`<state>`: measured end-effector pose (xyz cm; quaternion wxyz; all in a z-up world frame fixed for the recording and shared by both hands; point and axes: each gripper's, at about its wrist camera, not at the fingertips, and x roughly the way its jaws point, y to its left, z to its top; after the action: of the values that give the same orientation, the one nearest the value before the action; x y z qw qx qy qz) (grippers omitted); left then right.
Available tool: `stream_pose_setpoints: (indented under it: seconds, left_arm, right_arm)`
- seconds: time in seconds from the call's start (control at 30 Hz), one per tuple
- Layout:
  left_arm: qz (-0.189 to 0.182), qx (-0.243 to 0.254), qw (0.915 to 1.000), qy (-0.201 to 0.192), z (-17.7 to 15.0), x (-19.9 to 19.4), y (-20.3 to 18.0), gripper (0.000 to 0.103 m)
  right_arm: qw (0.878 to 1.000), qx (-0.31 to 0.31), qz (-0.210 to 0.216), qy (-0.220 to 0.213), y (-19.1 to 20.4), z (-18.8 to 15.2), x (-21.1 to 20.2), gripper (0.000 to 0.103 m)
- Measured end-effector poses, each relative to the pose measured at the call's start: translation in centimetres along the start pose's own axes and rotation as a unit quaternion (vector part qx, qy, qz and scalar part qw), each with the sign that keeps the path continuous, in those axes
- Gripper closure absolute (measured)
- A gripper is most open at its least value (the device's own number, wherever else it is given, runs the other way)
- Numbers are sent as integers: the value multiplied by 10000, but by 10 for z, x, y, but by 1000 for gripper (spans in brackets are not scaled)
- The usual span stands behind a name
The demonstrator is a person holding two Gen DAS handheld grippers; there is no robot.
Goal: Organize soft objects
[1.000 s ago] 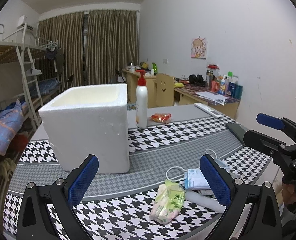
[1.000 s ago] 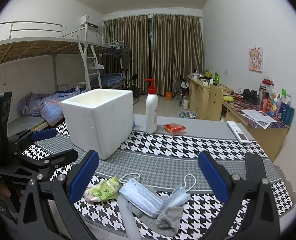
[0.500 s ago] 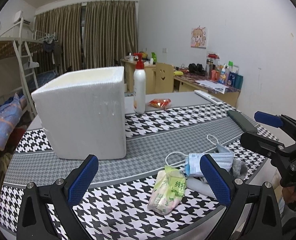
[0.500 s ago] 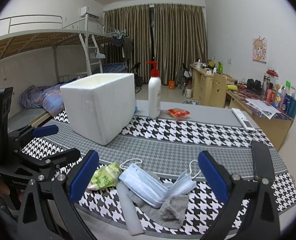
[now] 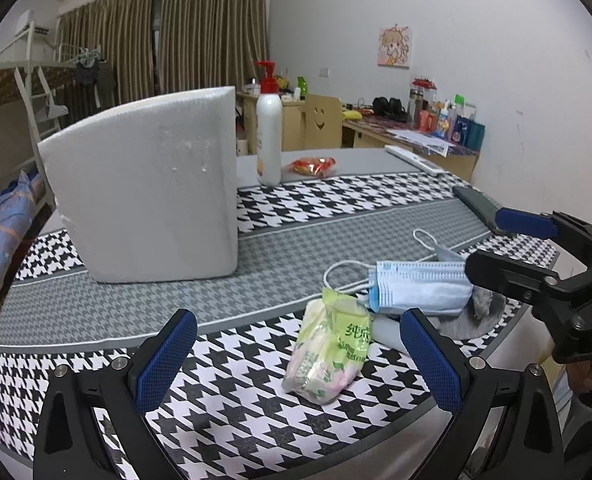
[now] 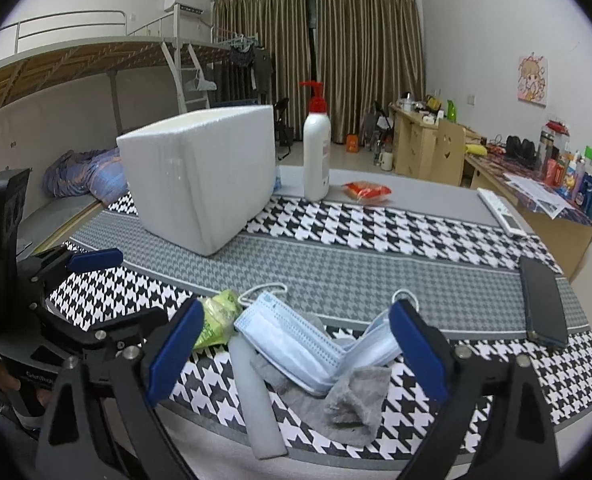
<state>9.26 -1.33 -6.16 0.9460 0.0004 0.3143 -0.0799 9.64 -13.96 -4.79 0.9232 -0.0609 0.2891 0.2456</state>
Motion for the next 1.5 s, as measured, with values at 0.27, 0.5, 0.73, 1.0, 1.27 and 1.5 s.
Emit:
stream_pose_setpoints:
  seconds: [0.27,0.5,0.73,1.0,1.27,1.5]
  left_arm:
    - [-47,-22,9998,181,-5,10,-3,1]
    - [-129,31,9993,350,-8,19,-7,1]
    - [-212,67,9980,594,-12,31,-9,13]
    - [-277,151,9962,808,-16,41,-11,25]
    - [-285,227,9945,986,-20,49,-12,39]
    - [-260,275,9948,948,-20,49,-12,53]
  right_arm:
    - [9995,-74,104,285,0,-5,15,23]
    - [9981,-90,78,598,-5,-11,29,29]
    - [9966,-252,31,783,-3,-12,33,34]
    - [9914,-819,-110,1013,5,-11,41,39]
    - [9866,-1036,-166,1248,5,-16,49,43]
    - [9828,-1355,-244,1231,11,-18,41,43]
